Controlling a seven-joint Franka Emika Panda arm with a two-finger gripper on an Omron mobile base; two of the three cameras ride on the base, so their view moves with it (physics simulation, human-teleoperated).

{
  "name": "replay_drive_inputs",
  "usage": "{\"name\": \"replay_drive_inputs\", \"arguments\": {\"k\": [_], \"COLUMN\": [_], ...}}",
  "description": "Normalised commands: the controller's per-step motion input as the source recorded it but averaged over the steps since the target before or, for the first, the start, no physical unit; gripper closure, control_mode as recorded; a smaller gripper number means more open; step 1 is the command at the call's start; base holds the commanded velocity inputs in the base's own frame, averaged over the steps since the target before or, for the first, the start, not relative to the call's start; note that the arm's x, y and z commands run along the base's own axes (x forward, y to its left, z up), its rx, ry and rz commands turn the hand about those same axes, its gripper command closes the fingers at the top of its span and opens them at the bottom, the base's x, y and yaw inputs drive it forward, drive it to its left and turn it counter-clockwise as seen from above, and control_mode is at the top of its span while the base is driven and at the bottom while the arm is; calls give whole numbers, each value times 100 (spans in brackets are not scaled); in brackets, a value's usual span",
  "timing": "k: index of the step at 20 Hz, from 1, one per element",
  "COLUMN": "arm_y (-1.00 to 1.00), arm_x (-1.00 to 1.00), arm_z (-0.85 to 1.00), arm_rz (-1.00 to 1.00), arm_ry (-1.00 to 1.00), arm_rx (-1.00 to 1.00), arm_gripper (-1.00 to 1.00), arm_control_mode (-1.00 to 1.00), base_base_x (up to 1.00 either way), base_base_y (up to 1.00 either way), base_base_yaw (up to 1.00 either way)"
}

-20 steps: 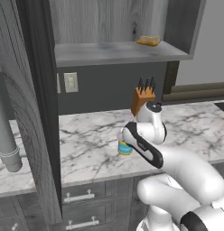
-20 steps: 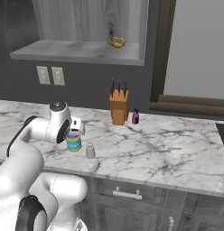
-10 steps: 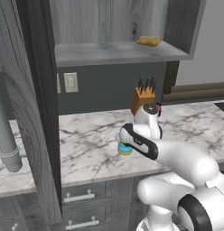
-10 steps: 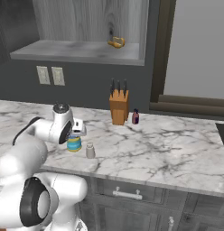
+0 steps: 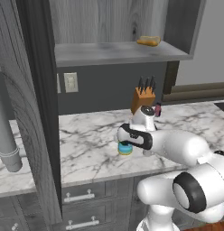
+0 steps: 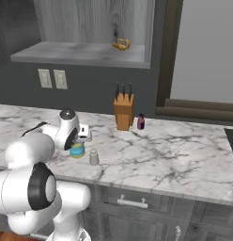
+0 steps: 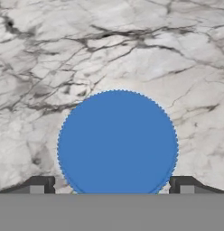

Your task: Pick the shaker and mayonnaise from the counter and place them in the cabinet.

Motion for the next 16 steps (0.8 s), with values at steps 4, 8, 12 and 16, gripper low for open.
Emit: {"name": "replay_drive_inputs", "arguments": {"k": [4, 8, 12, 16], "arm_y": [0, 0, 1, 3], "arm_x": [29, 33, 32, 2], "arm_z": [-19, -21, -23, -3], "arm_rz": [2, 2, 3, 4], "arm_ry": [0, 0, 0, 0], "arm_rx": [0, 0, 0, 0], "arm_gripper": [-100, -100, 100, 100], "arm_control_mode": [-100, -100, -100, -100], "base_base_x": [0, 0, 0, 0], "base_base_y": [0, 0, 0, 0], "base_base_yaw": [0, 0, 0, 0]}}
